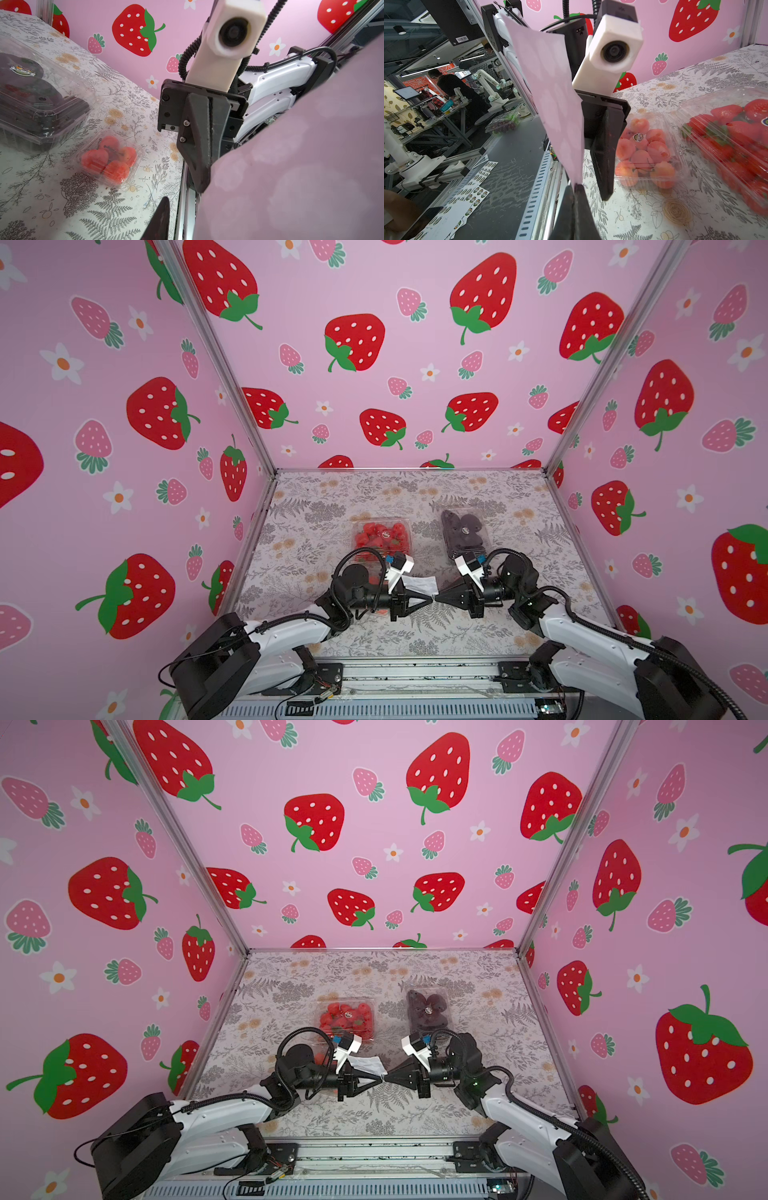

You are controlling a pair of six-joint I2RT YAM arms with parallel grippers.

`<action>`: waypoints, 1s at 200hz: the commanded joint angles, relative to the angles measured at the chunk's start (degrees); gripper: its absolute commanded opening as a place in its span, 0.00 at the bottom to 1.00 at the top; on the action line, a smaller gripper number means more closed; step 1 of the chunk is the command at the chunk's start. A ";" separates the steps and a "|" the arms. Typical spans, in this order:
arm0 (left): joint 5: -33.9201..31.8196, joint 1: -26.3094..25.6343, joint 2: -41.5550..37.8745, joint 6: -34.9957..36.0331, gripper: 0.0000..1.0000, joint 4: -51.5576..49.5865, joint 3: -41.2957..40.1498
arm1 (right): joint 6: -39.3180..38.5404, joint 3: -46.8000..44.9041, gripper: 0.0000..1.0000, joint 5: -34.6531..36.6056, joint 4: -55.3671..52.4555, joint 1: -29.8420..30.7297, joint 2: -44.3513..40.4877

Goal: Label fruit boxes
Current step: Adjust the label sticker.

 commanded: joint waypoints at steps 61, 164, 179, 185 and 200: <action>-0.20 -1.03 0.29 1.36 0.44 0.21 3.66 | -2.47 0.96 0.00 -0.02 -0.37 0.07 1.24; -7.07 -1.14 -7.00 2.73 0.47 -2.69 -1.33 | -2.21 0.64 0.00 1.50 -1.14 -0.89 0.72; -7.79 -1.05 -8.25 2.83 0.39 -3.22 -2.07 | -2.03 0.81 0.00 1.47 -1.14 -0.94 0.82; -8.16 -1.04 -8.62 3.05 0.34 -3.75 -2.21 | -1.96 0.83 0.00 1.45 -1.12 -1.01 0.81; -8.78 -1.07 -9.03 3.15 0.19 -4.45 -2.26 | -1.90 1.00 0.00 1.42 -1.19 -0.91 0.81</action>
